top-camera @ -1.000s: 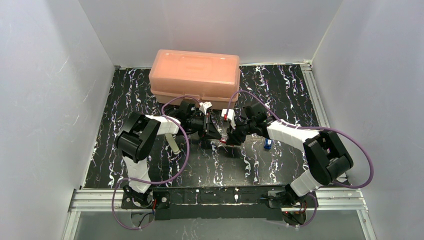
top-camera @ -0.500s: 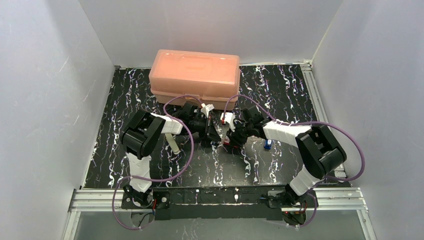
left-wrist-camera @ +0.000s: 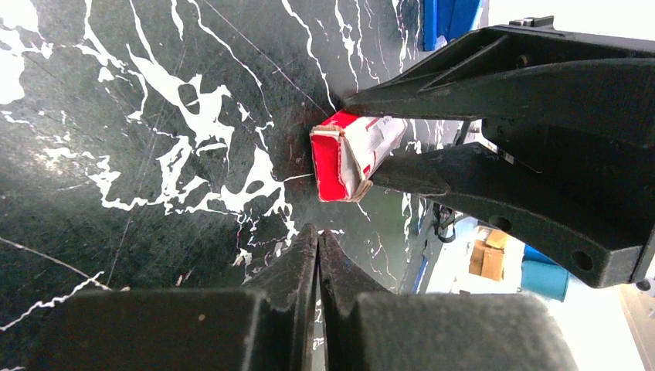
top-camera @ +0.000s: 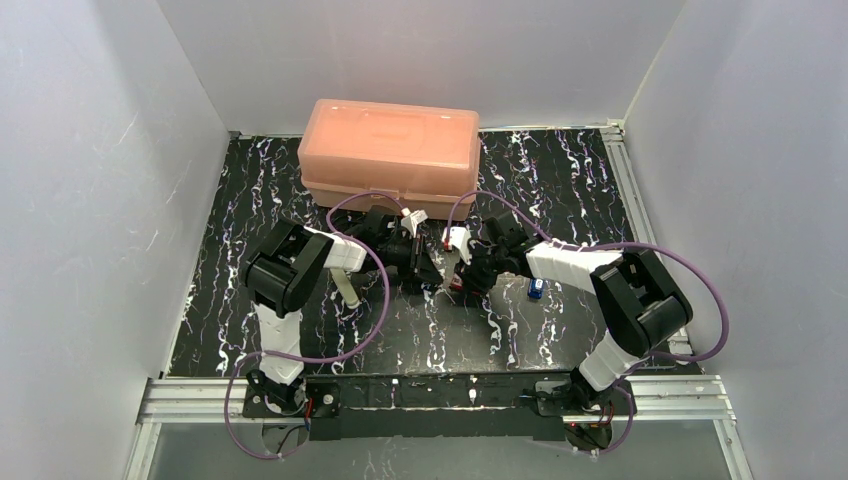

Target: Load the staples into the stapler

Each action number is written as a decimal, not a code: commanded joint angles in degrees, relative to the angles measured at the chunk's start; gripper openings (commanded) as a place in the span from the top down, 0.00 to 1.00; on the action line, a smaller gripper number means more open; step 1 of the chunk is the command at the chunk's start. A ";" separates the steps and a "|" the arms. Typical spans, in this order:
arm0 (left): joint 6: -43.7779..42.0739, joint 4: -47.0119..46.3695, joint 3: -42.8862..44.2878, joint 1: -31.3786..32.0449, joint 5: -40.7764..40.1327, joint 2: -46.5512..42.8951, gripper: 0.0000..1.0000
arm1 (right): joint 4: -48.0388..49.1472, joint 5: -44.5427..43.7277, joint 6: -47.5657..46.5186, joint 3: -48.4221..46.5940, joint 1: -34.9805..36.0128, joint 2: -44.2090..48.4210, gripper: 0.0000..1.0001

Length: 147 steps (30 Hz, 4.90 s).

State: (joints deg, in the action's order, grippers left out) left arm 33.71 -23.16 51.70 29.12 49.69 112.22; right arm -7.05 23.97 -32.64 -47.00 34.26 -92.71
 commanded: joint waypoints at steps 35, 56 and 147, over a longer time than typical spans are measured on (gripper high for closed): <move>4.77 -5.82 -1.24 2.96 3.36 4.41 0.64 | 5.43 9.19 1.88 1.70 0.37 3.44 0.73; 3.84 -6.04 -0.93 3.53 2.15 4.44 1.00 | -0.96 3.55 0.92 -1.05 0.50 -0.14 0.58; 5.46 -1.84 3.59 5.54 -2.07 6.41 0.61 | -15.21 2.91 -11.00 -1.60 -2.00 -0.02 0.53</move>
State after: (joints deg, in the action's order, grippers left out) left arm 40.27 -27.05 54.83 33.93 50.43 116.18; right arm -18.37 26.76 -43.75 -48.51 32.45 -91.88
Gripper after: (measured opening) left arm 0.401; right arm 0.479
